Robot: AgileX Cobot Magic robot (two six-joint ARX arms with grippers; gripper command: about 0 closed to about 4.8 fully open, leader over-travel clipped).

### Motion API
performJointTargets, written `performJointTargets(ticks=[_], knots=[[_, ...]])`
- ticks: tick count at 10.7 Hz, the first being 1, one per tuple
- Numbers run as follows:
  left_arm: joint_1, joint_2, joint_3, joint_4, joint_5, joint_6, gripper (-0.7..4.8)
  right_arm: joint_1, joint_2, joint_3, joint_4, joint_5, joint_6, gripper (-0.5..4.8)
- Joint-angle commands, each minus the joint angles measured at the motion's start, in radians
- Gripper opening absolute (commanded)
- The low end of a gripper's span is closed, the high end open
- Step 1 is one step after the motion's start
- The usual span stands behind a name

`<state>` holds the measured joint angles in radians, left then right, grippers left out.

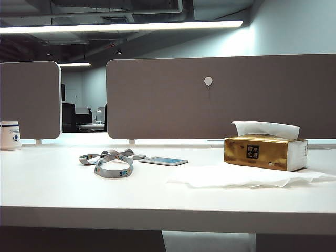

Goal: Pull out a tissue from the tissue box and use it to cover the ID card on the tabletop.

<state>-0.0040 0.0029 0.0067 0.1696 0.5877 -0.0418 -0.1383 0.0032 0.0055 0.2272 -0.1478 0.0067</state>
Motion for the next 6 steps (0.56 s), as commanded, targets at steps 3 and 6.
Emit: performJointTargets(ticks=[3, 6], knots=[[-0.001, 0.001, 0.004, 0.064, 0.162, -0.078, -0.05, 0.000, -0.001, 0.058, 0.000, -0.169, 0.000, -0.06], [-0.002, 0.001, 0.004, 0.064, 0.162, -0.090, -0.05, 0.000, -0.001, 0.155, -0.120, -0.169, -0.030, -0.06]])
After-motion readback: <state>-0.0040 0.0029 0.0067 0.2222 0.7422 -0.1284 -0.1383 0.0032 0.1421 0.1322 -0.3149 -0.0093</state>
